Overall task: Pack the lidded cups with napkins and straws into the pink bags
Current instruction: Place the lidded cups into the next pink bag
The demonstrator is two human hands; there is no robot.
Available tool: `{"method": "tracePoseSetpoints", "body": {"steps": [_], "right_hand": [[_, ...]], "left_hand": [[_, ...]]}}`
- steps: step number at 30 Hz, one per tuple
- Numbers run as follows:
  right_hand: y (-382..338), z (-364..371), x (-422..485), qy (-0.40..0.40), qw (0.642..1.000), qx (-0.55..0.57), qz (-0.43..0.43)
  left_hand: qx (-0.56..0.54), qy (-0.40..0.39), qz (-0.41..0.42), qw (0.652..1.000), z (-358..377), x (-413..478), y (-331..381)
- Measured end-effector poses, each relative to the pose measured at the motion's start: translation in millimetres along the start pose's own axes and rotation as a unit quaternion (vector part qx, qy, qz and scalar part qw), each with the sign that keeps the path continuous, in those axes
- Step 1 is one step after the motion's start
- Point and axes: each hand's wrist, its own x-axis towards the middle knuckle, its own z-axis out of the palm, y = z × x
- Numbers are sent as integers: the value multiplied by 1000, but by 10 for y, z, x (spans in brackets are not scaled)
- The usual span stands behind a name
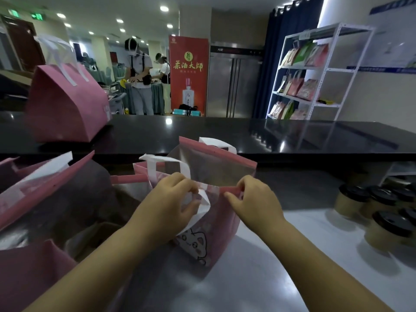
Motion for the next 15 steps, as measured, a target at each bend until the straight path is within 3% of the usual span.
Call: {"method": "tracePoseSetpoints", "body": {"steps": [4, 8, 12, 15], "right_hand": [[154, -77, 218, 35, 999, 28, 4], [286, -120, 360, 42, 998, 46, -18], [299, -68, 393, 40, 995, 70, -52], [277, -24, 372, 46, 992, 101, -63]], "left_hand": [[63, -76, -20, 995, 46, 79, 25], [180, -166, -81, 966, 105, 84, -30], [225, -176, -107, 952, 126, 57, -79], [243, -133, -118, 954, 54, 37, -98]]}}
